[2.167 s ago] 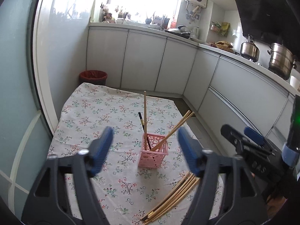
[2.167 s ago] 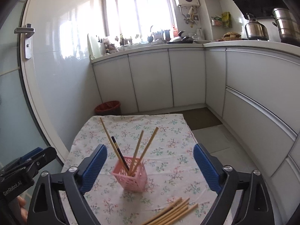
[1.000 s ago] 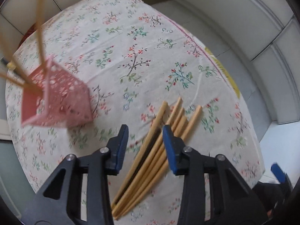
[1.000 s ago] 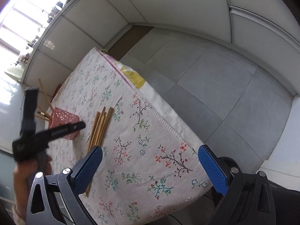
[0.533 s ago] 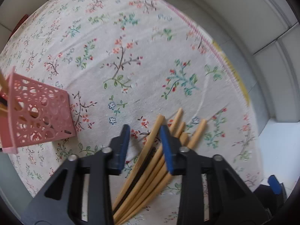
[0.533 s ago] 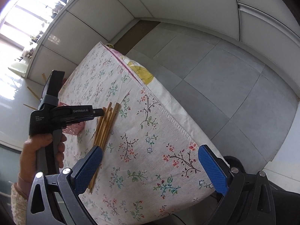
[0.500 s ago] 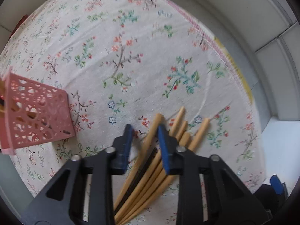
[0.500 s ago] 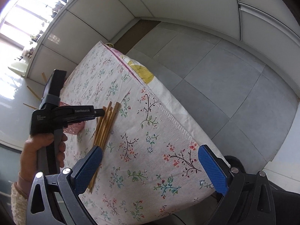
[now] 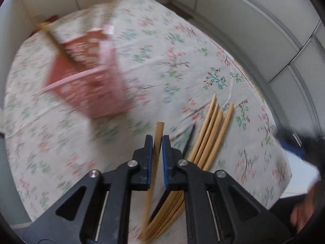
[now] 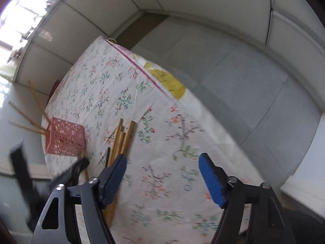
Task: Organize utensils
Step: 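Close the right tool on a wooden chopstick from the bundle, then carry the chopstick in the left tool above the pink cup while the right tool carries its chopstick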
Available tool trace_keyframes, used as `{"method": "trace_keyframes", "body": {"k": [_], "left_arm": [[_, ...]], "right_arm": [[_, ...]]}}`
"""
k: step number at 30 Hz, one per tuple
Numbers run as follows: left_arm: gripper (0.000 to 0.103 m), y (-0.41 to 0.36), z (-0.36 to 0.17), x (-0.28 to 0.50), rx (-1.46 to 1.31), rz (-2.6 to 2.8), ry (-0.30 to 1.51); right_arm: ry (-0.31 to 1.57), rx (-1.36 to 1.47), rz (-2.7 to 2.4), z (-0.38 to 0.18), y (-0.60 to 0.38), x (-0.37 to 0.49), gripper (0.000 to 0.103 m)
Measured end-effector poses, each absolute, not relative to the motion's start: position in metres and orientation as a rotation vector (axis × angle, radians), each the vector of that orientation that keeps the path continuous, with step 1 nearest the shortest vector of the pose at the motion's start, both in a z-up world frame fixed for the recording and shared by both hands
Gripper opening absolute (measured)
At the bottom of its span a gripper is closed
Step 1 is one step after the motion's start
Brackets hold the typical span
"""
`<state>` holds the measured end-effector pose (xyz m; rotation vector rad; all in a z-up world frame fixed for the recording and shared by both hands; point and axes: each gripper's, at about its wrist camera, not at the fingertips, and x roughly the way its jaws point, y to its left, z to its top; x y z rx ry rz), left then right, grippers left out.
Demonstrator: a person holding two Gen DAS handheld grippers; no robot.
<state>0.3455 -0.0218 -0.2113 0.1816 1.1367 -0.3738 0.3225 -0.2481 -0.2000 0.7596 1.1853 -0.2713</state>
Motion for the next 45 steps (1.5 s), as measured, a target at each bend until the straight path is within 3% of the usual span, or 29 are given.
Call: {"method": "trace_keyframes", "body": {"k": [5, 6, 16, 20, 26, 29, 36, 45], "left_arm": [[0.008, 0.026, -0.180, 0.316, 0.090, -0.393, 1.053], [0.008, 0.030, -0.177, 0.318, 0.088, -0.396, 1.044], [0.008, 0.052, -0.161, 0.315, 0.044, -0.428, 1.008], [0.008, 0.054, -0.160, 0.317, 0.027, -0.430, 0.991], [0.008, 0.055, -0.158, 0.315, 0.020, -0.425, 0.983], [0.008, 0.059, -0.155, 0.312, 0.012, -0.414, 0.973], [0.008, 0.068, -0.146, 0.305, -0.016, -0.384, 0.947], [0.008, 0.074, -0.119, 0.274, -0.094, -0.369, 0.834]], "right_arm": [[1.269, 0.769, -0.340, -0.221, -0.227, 0.367, 0.037], [1.280, 0.759, -0.350, -0.224, -0.223, 0.372, 0.034], [1.285, 0.642, -0.499, -0.231, -0.203, 0.407, 0.033], [1.341, 0.460, -0.551, -0.233, -0.186, 0.420, 0.019], [1.374, 0.168, -0.540, -0.236, -0.153, 0.430, 0.015], [1.292, 0.253, -0.478, -0.234, -0.162, 0.413, 0.008], [1.128, 0.316, -0.374, -0.215, -0.170, 0.350, 0.007], [0.887, 0.261, -0.197, -0.137, -0.151, 0.297, 0.007]]}}
